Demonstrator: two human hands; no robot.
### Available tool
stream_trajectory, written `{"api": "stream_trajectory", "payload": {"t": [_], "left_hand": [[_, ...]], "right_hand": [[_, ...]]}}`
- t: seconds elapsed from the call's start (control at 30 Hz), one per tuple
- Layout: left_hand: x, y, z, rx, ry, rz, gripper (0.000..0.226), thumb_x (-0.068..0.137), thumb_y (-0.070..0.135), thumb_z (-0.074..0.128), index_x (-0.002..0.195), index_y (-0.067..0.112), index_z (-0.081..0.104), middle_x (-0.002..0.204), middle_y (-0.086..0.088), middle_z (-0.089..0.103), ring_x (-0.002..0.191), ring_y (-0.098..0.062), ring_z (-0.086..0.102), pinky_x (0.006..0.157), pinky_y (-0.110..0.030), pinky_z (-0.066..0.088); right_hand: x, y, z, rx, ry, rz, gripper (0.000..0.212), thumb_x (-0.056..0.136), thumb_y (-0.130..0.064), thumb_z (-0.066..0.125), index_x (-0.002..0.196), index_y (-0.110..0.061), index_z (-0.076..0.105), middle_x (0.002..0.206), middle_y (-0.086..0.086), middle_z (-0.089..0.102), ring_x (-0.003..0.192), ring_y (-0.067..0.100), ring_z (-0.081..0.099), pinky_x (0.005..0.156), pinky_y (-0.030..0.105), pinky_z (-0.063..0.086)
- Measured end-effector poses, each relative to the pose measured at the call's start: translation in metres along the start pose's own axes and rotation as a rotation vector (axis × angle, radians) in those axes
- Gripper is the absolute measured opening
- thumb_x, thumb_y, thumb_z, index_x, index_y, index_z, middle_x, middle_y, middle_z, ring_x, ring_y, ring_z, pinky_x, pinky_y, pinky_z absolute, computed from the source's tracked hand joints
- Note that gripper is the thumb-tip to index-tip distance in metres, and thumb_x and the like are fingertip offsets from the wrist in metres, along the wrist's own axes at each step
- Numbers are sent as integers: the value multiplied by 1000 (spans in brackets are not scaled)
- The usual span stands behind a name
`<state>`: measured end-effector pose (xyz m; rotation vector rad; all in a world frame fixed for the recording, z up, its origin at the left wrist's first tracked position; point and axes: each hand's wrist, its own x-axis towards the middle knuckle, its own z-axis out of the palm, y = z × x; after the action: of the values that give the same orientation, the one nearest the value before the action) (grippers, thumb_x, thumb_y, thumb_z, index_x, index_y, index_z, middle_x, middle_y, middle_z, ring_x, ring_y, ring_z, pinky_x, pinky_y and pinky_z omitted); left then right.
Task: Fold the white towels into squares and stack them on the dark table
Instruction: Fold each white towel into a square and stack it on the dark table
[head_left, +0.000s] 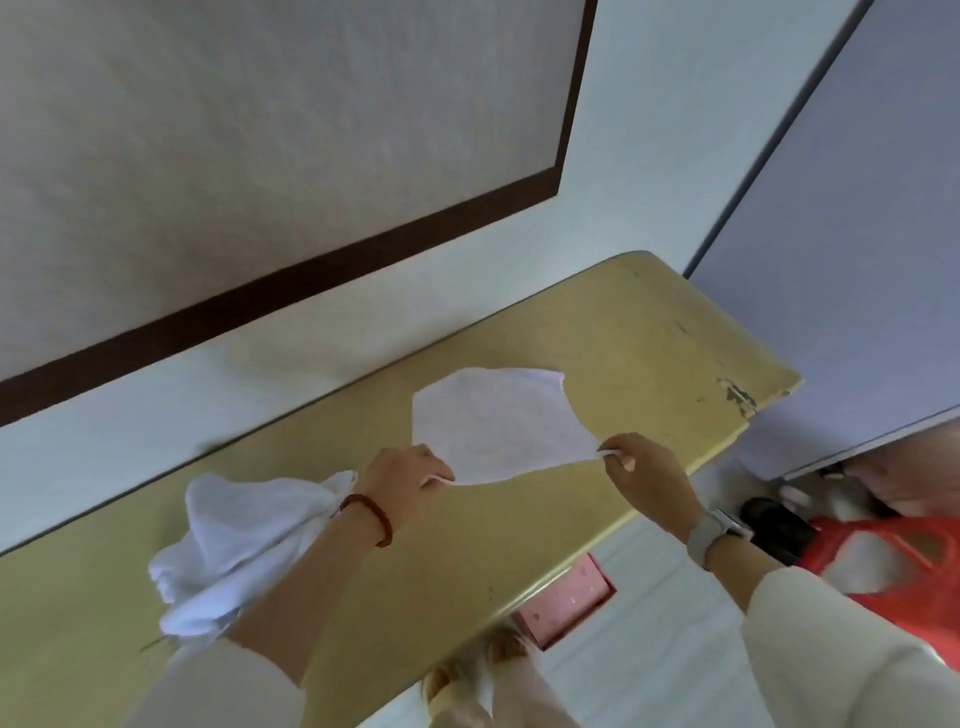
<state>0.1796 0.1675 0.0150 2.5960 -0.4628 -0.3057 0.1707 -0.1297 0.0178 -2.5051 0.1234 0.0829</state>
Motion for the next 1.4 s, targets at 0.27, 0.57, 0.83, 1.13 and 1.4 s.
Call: {"api": "stream_trajectory", "payload": {"t": [0.27,0.57,0.83,1.13,1.4], "left_hand": [[-24,-3,65,-167,-597,-223,23,88,15,58,107,5,66,106,-5,65,86,-8,51,75,-15,36],[13,-16,49,-735,109,-624,16,83,1,62,77,16,60,77,8,58,72,-5,53,59,-8,40],[47,-31,61,-692,310,-782,13,87,7,58,98,3,63,88,-2,60,77,-10,52,52,-3,35],[54,-44,77,-507,349,-797,18,87,12,58,101,7,68,92,-1,63,84,-11,54,60,-6,35],[58,-51,91,-250,340,-798,24,86,20,61,108,13,61,108,-4,57,92,-18,52,78,-26,37]], "right_hand": [[-32,52,29,-245,-558,244,26,90,-20,48,100,-1,62,110,14,61,104,30,55,86,34,42],[16,27,46,114,-151,191,19,91,-10,51,100,0,65,89,16,67,79,25,55,63,24,31],[69,24,72,209,-49,248,20,91,-10,51,104,-3,64,82,5,61,78,18,52,67,22,34],[85,43,99,104,-68,230,18,90,-11,52,103,-4,63,94,10,62,79,18,51,69,25,36],[83,43,107,-97,36,84,25,85,-6,57,109,-4,58,108,15,53,97,30,52,74,39,48]]}}
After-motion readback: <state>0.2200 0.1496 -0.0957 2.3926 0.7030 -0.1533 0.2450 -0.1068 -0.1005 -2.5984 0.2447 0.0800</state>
